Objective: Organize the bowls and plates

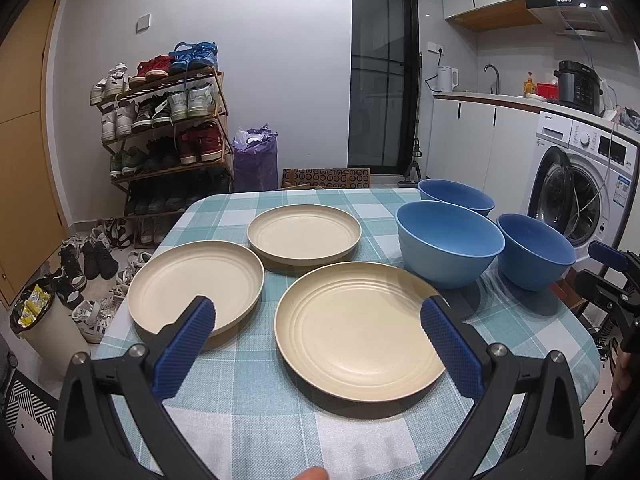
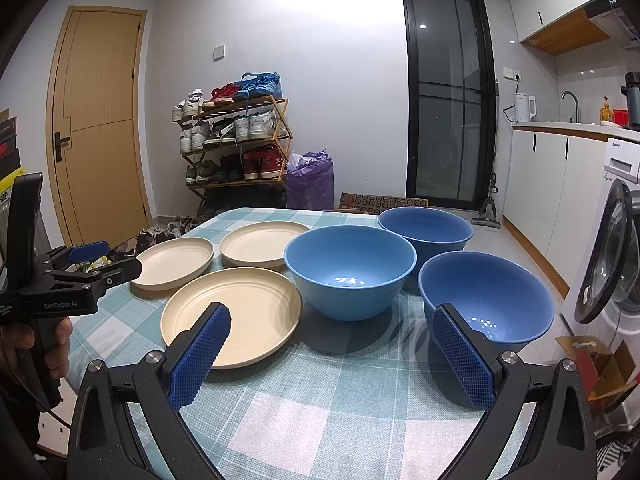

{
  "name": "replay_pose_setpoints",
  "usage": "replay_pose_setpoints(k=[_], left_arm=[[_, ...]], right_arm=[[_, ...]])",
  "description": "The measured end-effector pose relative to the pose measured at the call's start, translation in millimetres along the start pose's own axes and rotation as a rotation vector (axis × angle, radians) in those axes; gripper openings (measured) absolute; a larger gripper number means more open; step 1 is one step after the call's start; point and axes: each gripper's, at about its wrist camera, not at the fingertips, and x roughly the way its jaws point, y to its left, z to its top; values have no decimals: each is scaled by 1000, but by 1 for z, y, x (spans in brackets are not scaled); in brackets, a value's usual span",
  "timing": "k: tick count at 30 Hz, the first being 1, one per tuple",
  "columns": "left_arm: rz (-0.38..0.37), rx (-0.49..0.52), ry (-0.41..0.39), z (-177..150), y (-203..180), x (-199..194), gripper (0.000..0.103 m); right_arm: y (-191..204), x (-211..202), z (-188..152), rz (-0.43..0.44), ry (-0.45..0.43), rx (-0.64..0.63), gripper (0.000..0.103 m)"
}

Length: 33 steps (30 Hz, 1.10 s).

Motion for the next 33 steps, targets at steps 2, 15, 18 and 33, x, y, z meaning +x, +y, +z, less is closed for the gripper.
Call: replay_pose_setpoints(k=[2,15,18,33], left_arm=[[1,2,1,1,1,0,103],[-2,2,2,1,1,1,103],[-1,2,2,1,1,0,103],[-1,1,5,1,1,0,103]], right_arm=[[0,0,0,0,1,1,103],[0,0,0,2,-1,0,103],[0,0,0,0,-2,-1,103],[-1,-1,0,-2,-3,-1,103]])
